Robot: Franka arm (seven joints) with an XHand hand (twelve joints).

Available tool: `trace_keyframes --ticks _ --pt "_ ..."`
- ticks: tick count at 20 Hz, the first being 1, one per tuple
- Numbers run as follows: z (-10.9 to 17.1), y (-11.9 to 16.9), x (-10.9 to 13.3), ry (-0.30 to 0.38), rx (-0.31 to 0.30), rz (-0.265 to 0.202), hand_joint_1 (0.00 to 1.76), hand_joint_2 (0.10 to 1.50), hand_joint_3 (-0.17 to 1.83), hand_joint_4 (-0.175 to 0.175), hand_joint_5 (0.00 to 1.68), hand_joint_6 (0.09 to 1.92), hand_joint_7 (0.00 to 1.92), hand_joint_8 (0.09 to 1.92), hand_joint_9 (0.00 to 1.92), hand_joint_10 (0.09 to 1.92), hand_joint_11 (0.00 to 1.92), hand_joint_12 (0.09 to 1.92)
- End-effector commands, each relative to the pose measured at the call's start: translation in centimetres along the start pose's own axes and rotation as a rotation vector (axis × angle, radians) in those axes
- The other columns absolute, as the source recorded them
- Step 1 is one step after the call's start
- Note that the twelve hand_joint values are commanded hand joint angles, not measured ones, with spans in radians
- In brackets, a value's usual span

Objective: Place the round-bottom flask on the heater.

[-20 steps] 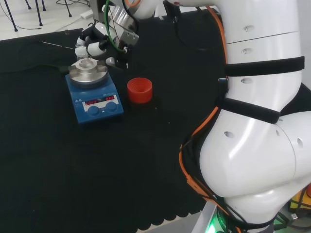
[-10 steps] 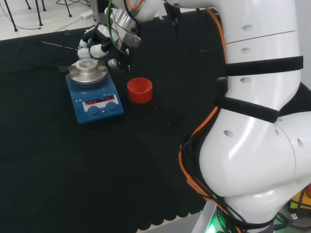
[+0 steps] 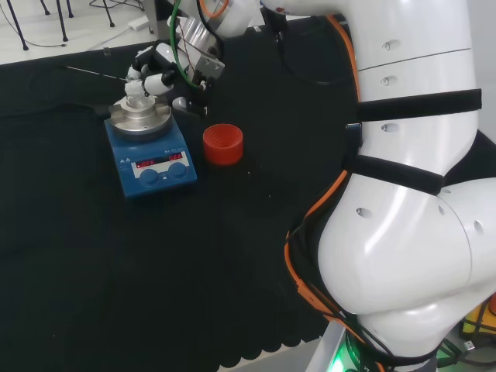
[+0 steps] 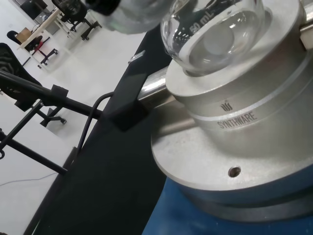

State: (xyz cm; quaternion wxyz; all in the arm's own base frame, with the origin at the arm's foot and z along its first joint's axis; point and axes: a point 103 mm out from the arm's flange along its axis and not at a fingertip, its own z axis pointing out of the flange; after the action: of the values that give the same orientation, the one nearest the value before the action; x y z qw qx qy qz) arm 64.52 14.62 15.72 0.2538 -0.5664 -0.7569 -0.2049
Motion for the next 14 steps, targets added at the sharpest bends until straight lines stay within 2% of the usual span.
trace_keyframes --ticks 1,6,10,14 --pt "0.1 0.1 0.0 -0.003 0.002 0.006 1.07 0.98 0.11 0.175 1.15 0.75 0.42 0.53 0.60 0.52 0.18 1.32" --pt "0.5 0.4 -0.4 -0.010 0.010 0.017 1.07 0.98 0.12 0.175 1.15 0.76 0.42 0.53 0.60 0.52 0.18 1.32" --pt "1.1 0.4 -1.5 0.027 -0.001 0.019 1.07 0.98 0.12 0.175 1.15 0.76 0.42 0.53 0.60 0.52 0.18 1.32" --pt "1.1 0.4 -1.5 0.032 -0.004 0.024 1.07 0.98 0.12 0.175 1.15 0.76 0.42 0.53 0.60 0.52 0.18 1.32"
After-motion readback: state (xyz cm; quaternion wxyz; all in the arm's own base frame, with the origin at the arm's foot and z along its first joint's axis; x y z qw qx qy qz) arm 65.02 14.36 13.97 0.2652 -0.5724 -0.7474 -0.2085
